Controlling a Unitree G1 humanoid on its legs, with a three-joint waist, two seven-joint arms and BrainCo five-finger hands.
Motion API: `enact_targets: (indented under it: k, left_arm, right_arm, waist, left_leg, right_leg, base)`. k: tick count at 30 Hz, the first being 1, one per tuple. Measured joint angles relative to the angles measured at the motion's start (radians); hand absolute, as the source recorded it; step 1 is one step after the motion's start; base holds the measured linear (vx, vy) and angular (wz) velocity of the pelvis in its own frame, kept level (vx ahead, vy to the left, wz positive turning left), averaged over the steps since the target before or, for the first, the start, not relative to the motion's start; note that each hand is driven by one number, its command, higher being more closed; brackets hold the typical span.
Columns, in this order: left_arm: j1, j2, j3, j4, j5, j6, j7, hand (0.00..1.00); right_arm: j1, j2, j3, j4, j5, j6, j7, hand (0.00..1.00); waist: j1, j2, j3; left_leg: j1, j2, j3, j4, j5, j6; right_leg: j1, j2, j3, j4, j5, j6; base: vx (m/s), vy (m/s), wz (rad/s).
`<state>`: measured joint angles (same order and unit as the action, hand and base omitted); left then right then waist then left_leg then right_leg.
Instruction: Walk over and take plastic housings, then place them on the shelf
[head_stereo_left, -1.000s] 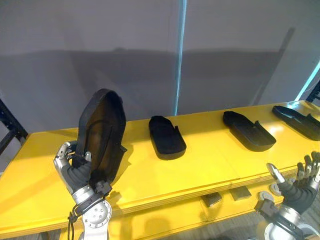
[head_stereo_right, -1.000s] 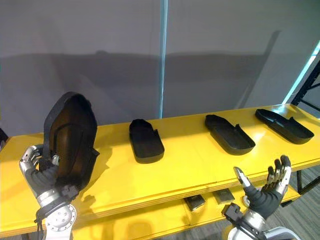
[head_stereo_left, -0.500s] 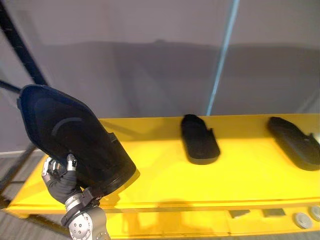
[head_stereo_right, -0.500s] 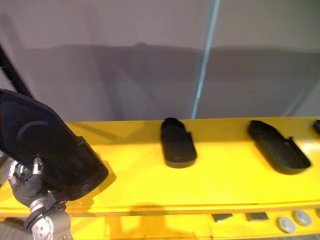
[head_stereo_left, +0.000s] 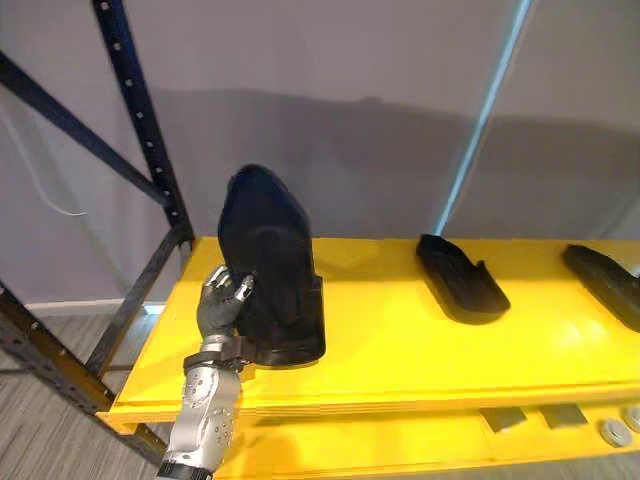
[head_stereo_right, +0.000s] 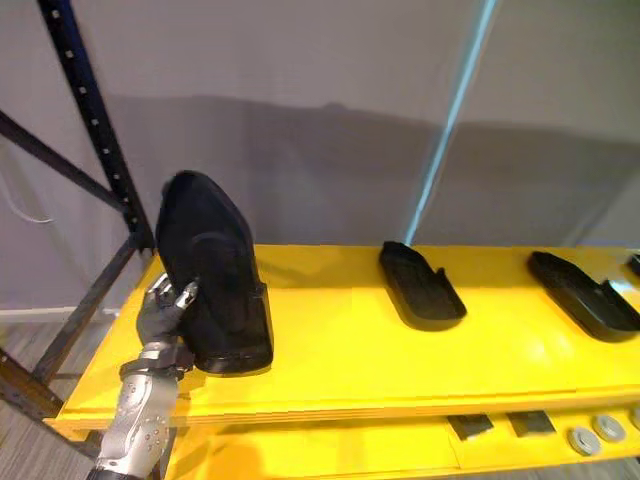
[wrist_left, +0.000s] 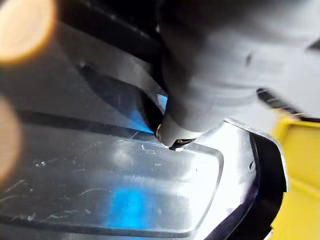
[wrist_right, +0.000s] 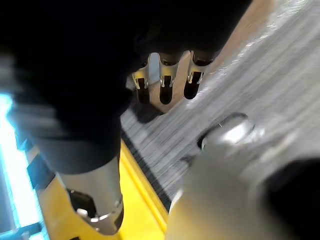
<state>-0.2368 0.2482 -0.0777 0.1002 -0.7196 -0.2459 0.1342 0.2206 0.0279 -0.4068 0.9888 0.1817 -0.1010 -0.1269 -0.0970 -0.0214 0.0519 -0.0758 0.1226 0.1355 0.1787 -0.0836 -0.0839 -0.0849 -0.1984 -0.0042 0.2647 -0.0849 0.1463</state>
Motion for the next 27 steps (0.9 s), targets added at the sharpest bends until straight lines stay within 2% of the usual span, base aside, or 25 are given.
enact_targets:
  k: [2,3,5,8,10,12,16,22,26,27]
  left_arm:
    - [-0.033,0.012,-0.009,0.048,-0.027,0.011,-0.017,1.00]
    - [-0.054,0.034,-0.010,0.085,-0.052,0.028,-0.021,1.00]
    - [-0.069,0.072,-0.009,0.123,-0.095,0.046,-0.023,1.00]
    - [-0.105,0.187,-0.007,0.150,-0.122,0.063,-0.019,1.00]
    - [-0.178,0.288,-0.007,0.217,-0.121,0.074,-0.005,1.00]
    - [-0.219,0.335,-0.007,0.275,-0.120,0.094,0.000,1.00]
    - [-0.280,0.422,-0.008,0.344,-0.102,0.125,0.034,1.00]
    - [-0.387,0.534,-0.052,0.431,-0.041,0.148,0.027,1.00]
    - [-0.405,0.542,-0.068,0.443,-0.017,0.154,0.019,1.00]
    - [-0.405,0.544,-0.068,0.444,-0.003,0.157,0.014,1.00]
  right_arm:
    - [0.001,-0.008,0.010,0.002,-0.009,0.002,0.012,0.00]
    - [0.002,-0.014,0.016,0.004,-0.023,0.004,0.018,0.00]
    - [0.000,-0.031,0.017,0.005,-0.038,0.012,0.028,0.00]
    - [0.002,-0.049,0.021,0.005,-0.054,0.022,0.034,0.00]
    - [0.002,-0.051,0.037,0.001,-0.075,0.026,0.041,0.00]
    - [0.002,-0.055,0.036,0.002,-0.075,0.035,0.049,0.00]
    - [-0.015,-0.061,0.037,0.004,-0.074,0.043,0.058,0.00]
    - [-0.042,-0.072,0.075,0.002,-0.073,0.045,0.071,0.00]
    - [-0.055,-0.077,0.075,0.004,-0.073,0.046,0.071,0.00]
    - [-0.062,-0.080,0.077,0.004,-0.072,0.046,0.073,0.00]
  waist:
    - [0.001,0.000,0.008]
    - [0.001,-0.003,0.017]
    - [0.001,0.019,0.055]
    - [0.020,0.042,0.063]
    - [0.021,0.038,0.076]
    - [0.012,0.037,0.102]
    - [0.005,0.038,0.154]
    - [0.005,0.043,0.204]
    - [0.006,0.050,0.214]
    - [0.014,0.052,0.225]
  left_leg:
    - [0.002,-0.017,0.000,-0.028,0.026,-0.003]
    - [0.005,-0.015,-0.005,-0.057,0.052,-0.010]
    - [0.025,0.004,-0.025,-0.126,0.095,-0.011]
    - [-0.001,0.040,-0.032,-0.194,0.127,-0.014]
    - [-0.039,0.050,-0.030,-0.232,0.157,-0.024]
    - [-0.041,0.047,-0.025,-0.244,0.173,-0.036]
    - [-0.041,0.041,-0.022,-0.244,0.173,-0.036]
    - [-0.045,0.040,-0.017,-0.244,0.173,-0.036]
    - [-0.068,0.034,-0.008,-0.242,0.177,-0.030]
    - [-0.069,0.031,0.005,-0.241,0.179,-0.027]
  right_leg:
    - [0.009,-0.002,-0.014,-0.035,-0.026,-0.028]
    - [0.015,0.003,-0.015,-0.068,-0.041,-0.022]
    - [0.008,0.028,-0.030,-0.074,-0.032,-0.034]
    - [-0.028,0.079,-0.017,-0.146,0.014,-0.036]
    - [-0.063,0.097,-0.006,-0.189,0.055,-0.039]
    - [-0.063,0.095,-0.003,-0.207,0.082,-0.041]
    - [-0.060,0.090,-0.006,-0.216,0.083,-0.041]
    - [-0.066,0.089,-0.003,-0.221,0.088,-0.044]
    - [-0.094,0.083,0.010,-0.220,0.099,-0.041]
    - [-0.103,0.081,0.022,-0.221,0.106,-0.040]
  base:
    - [-0.07,-0.069,0.04]
    - [-0.14,-0.183,0.15]
    - [-0.14,-0.185,0.13]
    - [-0.06,-0.091,-0.27]
    - [0.02,-0.037,-0.25]
    - [0.07,0.006,-0.08]
    - [0.07,0.013,-0.01]
    - [0.01,0.003,-0.01]
    - [-0.05,0.028,-0.08]
    - [-0.05,0.023,-0.20]
